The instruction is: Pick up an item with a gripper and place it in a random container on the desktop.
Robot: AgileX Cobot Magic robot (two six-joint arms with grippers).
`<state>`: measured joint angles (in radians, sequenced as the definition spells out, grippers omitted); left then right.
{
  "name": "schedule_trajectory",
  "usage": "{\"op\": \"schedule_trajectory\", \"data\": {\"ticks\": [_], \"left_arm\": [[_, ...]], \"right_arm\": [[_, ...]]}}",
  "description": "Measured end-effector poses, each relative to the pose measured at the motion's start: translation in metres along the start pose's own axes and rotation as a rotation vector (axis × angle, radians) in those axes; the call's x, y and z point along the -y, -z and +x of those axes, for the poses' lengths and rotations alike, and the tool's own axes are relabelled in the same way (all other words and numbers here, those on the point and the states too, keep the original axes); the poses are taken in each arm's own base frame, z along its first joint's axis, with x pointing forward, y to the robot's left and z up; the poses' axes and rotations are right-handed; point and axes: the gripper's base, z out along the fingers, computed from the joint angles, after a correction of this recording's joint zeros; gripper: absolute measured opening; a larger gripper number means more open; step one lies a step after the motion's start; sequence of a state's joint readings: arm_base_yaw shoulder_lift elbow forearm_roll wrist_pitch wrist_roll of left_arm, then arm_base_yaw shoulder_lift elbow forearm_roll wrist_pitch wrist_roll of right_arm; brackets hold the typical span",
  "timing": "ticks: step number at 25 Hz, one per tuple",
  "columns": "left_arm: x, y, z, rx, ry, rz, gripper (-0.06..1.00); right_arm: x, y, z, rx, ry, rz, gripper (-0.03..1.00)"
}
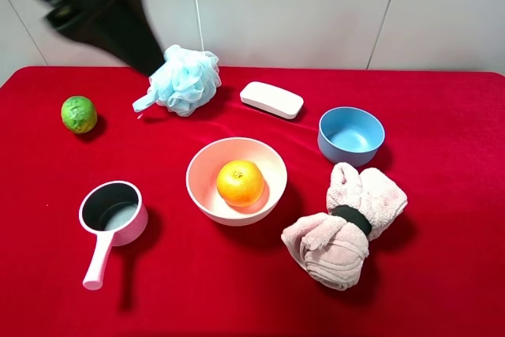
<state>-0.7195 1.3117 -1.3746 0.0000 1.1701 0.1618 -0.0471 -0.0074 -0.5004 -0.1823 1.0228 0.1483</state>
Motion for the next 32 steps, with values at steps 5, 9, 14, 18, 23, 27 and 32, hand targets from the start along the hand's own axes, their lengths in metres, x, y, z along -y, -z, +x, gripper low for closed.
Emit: {"op": "schedule_trajectory", "data": {"ticks": [5, 9, 14, 18, 23, 27, 32], "left_arm": [[0.007, 0.014, 0.04, 0.017, -0.001, -0.003, 0.99], [0.013, 0.031, 0.075, 0.072, -0.003, -0.011, 0.99], [0.02, 0.042, 0.122, 0.141, -0.004, -0.021, 0.99], [0.025, 0.042, 0.155, 0.179, 0.03, -0.024, 0.99], [0.027, 0.042, 0.184, 0.229, 0.107, -0.054, 0.99], [0.024, 0.034, 0.2, 0.228, 0.197, -0.105, 0.99], [0.023, 0.021, 0.22, 0.22, 0.324, -0.177, 0.99]], "right_arm": [[0.0, 0.0, 0.0, 0.0, 0.0, 0.0, 0.69], [0.0, 0.0, 0.0, 0.0, 0.0, 0.0, 0.69], [0.0, 0.0, 0.0, 0.0, 0.0, 0.0, 0.69], [0.0, 0.0, 0.0, 0.0, 0.0, 0.0, 0.69], [0.0, 0.0, 0.0, 0.0, 0.0, 0.0, 0.69], [0.0, 0.0, 0.0, 0.0, 0.0, 0.0, 0.69], [0.0, 0.0, 0.0, 0.0, 0.0, 0.0, 0.69]]}}
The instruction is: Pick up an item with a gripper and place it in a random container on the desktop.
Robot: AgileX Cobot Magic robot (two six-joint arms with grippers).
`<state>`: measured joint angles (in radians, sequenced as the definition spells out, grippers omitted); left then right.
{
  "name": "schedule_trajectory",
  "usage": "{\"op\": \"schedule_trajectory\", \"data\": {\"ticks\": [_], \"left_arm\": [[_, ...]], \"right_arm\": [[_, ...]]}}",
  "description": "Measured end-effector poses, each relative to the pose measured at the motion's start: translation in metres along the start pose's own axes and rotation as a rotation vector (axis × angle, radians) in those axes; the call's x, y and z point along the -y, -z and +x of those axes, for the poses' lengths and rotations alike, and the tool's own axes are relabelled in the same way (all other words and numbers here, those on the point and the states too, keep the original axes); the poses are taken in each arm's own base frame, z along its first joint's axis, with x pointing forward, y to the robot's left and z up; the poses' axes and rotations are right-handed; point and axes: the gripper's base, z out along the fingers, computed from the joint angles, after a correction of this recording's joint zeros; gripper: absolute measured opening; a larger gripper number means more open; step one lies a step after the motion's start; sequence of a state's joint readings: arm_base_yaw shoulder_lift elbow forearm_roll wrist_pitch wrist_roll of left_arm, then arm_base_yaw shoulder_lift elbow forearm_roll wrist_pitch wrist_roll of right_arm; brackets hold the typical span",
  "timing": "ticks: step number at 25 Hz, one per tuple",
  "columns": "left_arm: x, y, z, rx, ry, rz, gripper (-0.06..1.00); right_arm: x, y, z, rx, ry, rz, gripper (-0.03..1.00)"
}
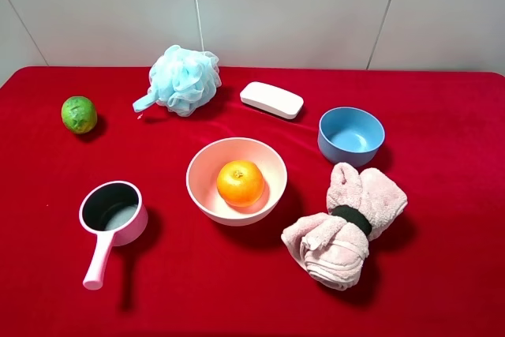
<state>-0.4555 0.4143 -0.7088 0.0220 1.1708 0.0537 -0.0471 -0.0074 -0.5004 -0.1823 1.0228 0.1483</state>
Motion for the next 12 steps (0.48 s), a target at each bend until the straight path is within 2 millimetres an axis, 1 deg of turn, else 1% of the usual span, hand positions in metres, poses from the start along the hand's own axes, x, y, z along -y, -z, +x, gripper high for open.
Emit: {"op": "schedule_trajectory", "data": {"ticks": [8, 12], "left_arm": [[-0.003, -0.014, 0.03, 0.065, 0.156, -0.124, 0.99], [-0.001, -0.02, 0.041, 0.095, 0.218, -0.169, 0.99]], "right_arm": [[0.0, 0.0, 0.0, 0.0, 0.0, 0.0, 0.69], [0.0, 0.0, 0.0, 0.0, 0.0, 0.0, 0.69]]}}
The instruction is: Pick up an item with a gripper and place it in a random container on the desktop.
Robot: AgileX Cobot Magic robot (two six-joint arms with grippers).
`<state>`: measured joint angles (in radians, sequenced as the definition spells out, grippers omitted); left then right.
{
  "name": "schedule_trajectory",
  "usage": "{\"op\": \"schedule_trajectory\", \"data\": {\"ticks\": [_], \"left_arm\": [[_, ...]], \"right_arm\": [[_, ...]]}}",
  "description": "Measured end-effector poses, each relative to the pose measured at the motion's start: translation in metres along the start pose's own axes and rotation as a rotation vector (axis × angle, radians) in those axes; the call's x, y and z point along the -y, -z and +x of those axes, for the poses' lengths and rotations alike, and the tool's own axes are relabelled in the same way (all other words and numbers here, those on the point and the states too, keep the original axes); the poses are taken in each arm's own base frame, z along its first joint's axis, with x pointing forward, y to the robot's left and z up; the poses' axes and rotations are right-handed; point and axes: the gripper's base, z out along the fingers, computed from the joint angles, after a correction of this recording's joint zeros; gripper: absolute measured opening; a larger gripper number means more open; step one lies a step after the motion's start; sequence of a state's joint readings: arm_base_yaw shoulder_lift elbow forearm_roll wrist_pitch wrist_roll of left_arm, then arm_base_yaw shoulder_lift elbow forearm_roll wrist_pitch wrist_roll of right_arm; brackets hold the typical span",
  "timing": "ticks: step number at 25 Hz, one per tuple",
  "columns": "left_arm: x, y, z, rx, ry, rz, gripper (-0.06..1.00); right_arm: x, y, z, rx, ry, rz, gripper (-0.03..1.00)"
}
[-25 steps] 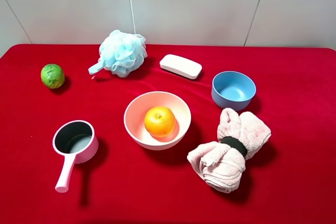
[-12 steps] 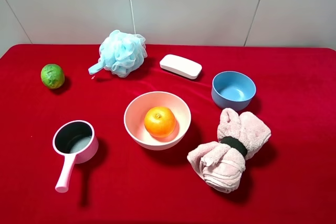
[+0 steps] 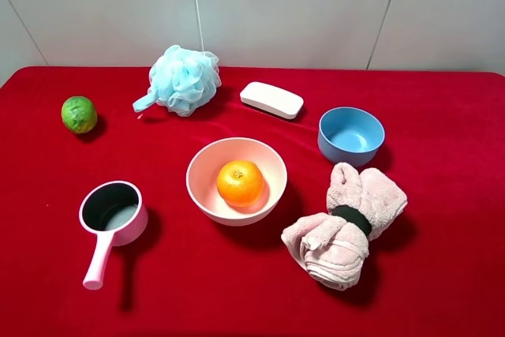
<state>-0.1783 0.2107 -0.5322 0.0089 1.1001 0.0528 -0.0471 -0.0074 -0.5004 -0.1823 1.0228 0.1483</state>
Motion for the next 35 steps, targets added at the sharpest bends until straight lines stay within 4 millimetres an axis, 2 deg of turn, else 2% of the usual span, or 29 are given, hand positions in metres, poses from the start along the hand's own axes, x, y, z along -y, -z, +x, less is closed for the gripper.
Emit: {"op": "schedule_trajectory", "data": {"ticks": [4, 13, 35], "left_arm": [[0.001, -0.002, 0.009, 0.049, 0.049, -0.028, 0.99], [0.004, 0.01, 0.025, 0.204, 0.062, -0.059, 0.99], [0.004, 0.01, 0.025, 0.207, 0.062, -0.06, 0.99]], "right_arm": [[0.0, 0.0, 0.0, 0.0, 0.0, 0.0, 0.69], [0.0, 0.0, 0.0, 0.0, 0.0, 0.0, 0.69], [0.0, 0.0, 0.0, 0.0, 0.0, 0.0, 0.69]]}}
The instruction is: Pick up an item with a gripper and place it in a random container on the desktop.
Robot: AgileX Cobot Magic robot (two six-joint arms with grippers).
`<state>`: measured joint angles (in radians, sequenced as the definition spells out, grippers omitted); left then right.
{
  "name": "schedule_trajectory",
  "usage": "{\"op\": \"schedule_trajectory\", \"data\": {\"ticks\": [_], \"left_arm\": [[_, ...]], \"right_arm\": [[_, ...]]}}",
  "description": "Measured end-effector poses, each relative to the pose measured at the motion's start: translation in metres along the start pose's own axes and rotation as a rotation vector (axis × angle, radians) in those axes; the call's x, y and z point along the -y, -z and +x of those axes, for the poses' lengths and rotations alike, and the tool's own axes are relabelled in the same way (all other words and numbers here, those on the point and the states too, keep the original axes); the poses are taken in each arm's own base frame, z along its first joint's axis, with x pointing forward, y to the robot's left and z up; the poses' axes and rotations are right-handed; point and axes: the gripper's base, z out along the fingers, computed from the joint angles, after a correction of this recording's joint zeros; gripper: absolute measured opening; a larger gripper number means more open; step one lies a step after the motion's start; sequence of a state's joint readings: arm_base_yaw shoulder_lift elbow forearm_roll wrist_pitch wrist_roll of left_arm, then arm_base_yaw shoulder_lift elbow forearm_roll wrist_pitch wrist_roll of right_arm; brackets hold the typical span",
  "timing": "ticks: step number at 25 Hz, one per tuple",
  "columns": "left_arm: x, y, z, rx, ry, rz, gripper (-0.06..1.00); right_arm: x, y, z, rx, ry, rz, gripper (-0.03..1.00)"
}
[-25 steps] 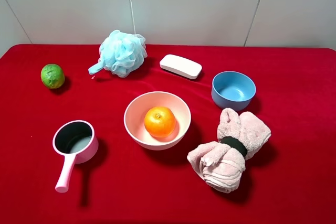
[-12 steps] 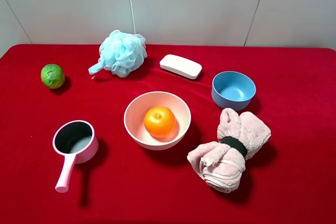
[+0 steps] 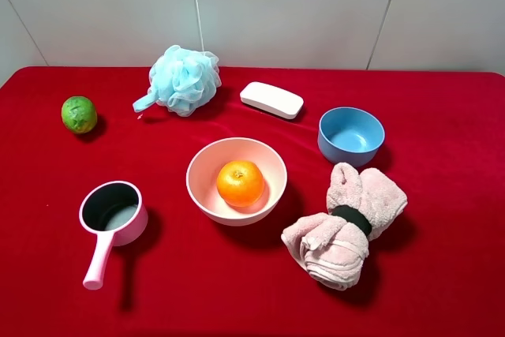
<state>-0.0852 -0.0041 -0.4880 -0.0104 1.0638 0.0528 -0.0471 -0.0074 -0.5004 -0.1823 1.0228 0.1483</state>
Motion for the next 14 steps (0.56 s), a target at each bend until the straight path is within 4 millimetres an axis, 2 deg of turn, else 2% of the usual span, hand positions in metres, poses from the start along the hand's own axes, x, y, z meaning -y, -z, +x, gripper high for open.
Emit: {"op": "schedule_trajectory", "data": {"ticks": [14], "left_arm": [[0.0, 0.0, 0.0, 0.0, 0.0, 0.0, 0.99]], "right_arm": [[0.0, 0.0, 0.0, 0.0, 0.0, 0.0, 0.69]]}}
